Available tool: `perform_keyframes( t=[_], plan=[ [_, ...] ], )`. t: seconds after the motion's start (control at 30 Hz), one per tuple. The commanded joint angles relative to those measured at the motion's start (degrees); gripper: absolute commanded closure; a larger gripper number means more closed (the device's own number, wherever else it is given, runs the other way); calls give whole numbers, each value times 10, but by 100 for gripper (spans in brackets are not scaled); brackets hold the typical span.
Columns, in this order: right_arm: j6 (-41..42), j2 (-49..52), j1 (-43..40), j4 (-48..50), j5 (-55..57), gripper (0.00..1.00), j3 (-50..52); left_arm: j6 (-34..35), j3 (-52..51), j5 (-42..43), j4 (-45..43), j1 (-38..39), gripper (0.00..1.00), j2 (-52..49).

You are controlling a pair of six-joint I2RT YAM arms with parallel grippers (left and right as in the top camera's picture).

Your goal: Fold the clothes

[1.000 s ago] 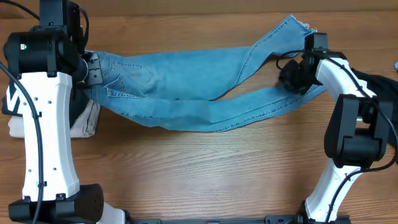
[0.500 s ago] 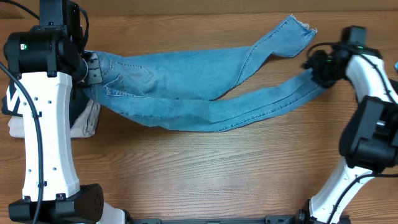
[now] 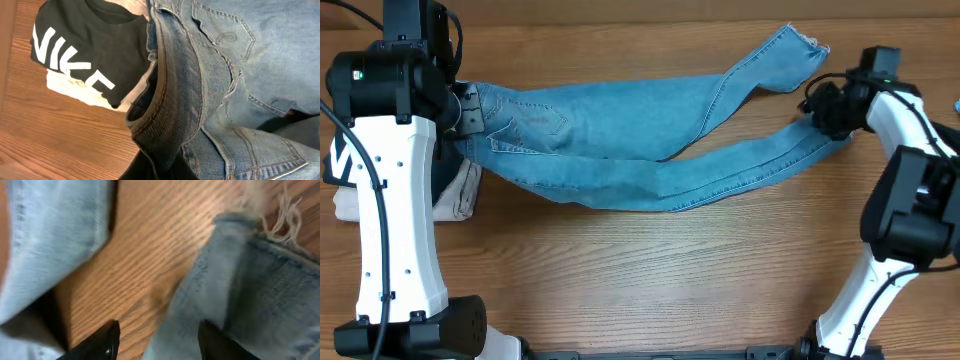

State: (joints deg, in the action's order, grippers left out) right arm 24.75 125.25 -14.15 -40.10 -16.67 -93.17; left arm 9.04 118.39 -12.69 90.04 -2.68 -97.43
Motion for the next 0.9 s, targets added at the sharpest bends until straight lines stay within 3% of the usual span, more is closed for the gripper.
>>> perform_keyframes(
  t=[0.0,0.2,0.43,0.67,0.77,0.8,0.83,0.87],
  plan=[
    [5,5,-1,1,22,45,3,8,4,-12,-3,-3,91,4],
    [2,13,3,-9,21,45,3,8,4,-13,-3,-3,91,4],
    [-80,10,-40,-21,-17,41,1,8,4,-13,-10,-3,90,4],
    [-83,29,-14,-13,-23,43,2,8,4,-12,-16,-3,90,4],
    [-83,32,5,12,-30,74,2,8,4,-12,-16,-3,90,4],
    [-83,32,7,15,-30,89,1,8,4,-12,-16,-3,89,4],
    [-83,31,8,14,-30,96,-4,8,4,-12,-15,-3,89,4],
    [-83,27,8,12,-34,96,-10,8,4,-12,-15,-3,90,4]
  ],
)
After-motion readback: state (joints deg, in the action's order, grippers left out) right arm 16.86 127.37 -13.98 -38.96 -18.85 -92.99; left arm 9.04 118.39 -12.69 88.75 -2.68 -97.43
